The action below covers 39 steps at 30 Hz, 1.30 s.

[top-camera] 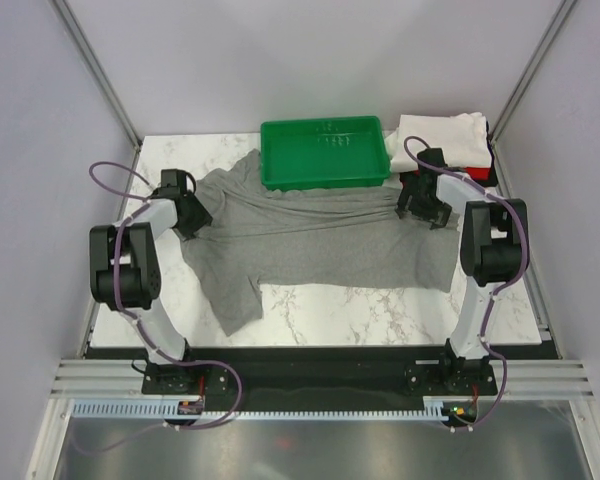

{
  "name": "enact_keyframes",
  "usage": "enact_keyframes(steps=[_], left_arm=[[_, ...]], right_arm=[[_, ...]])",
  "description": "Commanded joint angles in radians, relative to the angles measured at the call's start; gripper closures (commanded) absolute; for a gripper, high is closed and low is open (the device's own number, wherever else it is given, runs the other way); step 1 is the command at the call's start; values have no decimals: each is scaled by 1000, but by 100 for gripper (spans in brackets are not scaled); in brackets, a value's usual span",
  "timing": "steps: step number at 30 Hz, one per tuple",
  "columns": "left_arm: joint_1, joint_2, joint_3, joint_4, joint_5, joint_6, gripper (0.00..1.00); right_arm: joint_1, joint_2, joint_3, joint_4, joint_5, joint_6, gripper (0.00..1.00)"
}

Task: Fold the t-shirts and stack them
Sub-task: Fold the tshirt

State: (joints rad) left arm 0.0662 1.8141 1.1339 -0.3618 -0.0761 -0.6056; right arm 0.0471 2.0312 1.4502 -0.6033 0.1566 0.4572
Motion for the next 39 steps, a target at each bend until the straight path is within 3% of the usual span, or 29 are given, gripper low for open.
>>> enact_keyframes(steps=[1,10,13,17,19,22,27,32,39], left_arm=[[4,-88,9,-35,-1,12,38],[-31,-582,-189,-184,-33,80,36],[-40,-760,-290,-259,-22,27,35],[-54,-1013,-448,-341,15,-100,36],[-144,-1077,-496,-376,-13,-189,37],[-327,-1073,-500,-430,-148,-319,38],[-488,-1033,-598,-433,-158,-502,37],[-528,-1104,-700,-433,-165,-536,39],[-545,-1047,-764,-310,-157,-527,40]], right_arm=[[-4,-18,10,-22,-54,-14,2],[4,-267,18,-131,-68,-34,2],[4,-399,-62,-145,-37,17,2],[5,-686,-343,-55,-64,136,2],[4,-767,-428,-38,-71,161,2],[4,-879,-548,-53,-45,184,2],[-30,-1015,-677,-59,-14,259,2],[-198,-1051,-763,-41,-124,270,2],[-274,-1069,-850,2,-123,302,2]])
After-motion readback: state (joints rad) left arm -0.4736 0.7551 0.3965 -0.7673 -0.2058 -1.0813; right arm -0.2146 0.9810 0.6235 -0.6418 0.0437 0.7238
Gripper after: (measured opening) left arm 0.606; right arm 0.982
